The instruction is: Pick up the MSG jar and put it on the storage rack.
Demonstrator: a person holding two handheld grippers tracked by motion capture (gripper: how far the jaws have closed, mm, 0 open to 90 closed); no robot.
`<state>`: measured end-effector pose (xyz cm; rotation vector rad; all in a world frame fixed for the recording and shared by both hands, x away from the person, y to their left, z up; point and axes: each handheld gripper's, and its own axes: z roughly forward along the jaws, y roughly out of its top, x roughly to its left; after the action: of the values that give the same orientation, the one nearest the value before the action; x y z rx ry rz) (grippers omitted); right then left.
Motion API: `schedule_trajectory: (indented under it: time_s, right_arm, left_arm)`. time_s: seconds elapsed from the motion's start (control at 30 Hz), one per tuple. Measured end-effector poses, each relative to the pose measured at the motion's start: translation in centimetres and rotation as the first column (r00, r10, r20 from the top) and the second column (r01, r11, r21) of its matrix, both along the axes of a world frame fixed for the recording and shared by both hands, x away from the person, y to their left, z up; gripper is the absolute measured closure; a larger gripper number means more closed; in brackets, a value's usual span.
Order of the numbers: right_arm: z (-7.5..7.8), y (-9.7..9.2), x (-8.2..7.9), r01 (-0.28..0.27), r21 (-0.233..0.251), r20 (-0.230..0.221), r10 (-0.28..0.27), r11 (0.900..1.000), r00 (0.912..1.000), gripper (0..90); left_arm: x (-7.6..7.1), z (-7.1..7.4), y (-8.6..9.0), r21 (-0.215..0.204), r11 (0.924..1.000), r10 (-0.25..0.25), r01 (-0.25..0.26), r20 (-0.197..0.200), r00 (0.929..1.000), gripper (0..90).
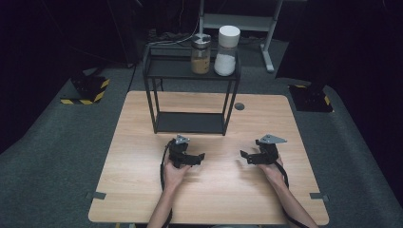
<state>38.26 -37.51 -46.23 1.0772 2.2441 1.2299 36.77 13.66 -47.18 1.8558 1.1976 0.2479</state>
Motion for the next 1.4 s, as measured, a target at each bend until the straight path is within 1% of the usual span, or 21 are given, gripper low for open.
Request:
schedule_trajectory:
  time_s: [0.17, 0.3, 0.37, 0.53, 0.73, 1.0, 1.4]
  right_arm:
    - [0.1, 0.1, 0.0, 0.001, -0.010, 0.000, -0.001, 0.9999, 1.0000, 5.0]
    - [0.3, 0.7, 0.0, 0.003, -0.040, -0.010, -0.003, 0.9992, 0.9999, 5.2]
    - [0.4, 0.7, 0.1, 0.005, -0.044, -0.013, -0.005, 0.9990, 0.9999, 5.3]
    - [0.6, 1.0, 0.5, 0.015, -0.058, -0.045, -0.018, 0.9982, 0.9988, 5.3]
    - [1.2, 1.7, 1.6, 0.028, -0.086, -0.110, -0.038, 0.9959, 0.9932, 5.9]
    - [1.2, 2.0, 1.5, 0.038, -0.102, -0.105, -0.049, 0.9941, 0.9932, 7.0]
    - [1.2, 1.8, 1.5, 0.045, -0.090, -0.109, -0.055, 0.9949, 0.9925, 7.0]
  left_arm:
    - [0.0, 0.0, 0.0, -0.001, 1.0000, 0.000, 0.000, 0.000, 1.0000, 0.9]
    - [0.0, 0.0, 0.0, -0.002, 1.0000, -0.001, 0.001, 0.000, 1.0000, 0.8]
    - [0.0, 0.0, 0.0, -0.002, 1.0000, -0.001, 0.001, 0.000, 1.0000, 0.8]
    - [0.0, 0.0, 0.1, -0.001, 1.0000, -0.001, 0.001, 0.000, 1.0000, 0.8]
    - [0.0, 0.0, 0.0, -0.001, 1.0000, 0.000, 0.000, 0.000, 1.0000, 0.8]
    - [0.0, 0.0, 0.0, -0.001, 1.0000, -0.001, 0.001, 0.001, 1.0000, 0.8]
    - [0.1, -0.1, 0.1, -0.003, 1.0000, -0.001, 0.001, 0.001, 1.0000, 0.8]
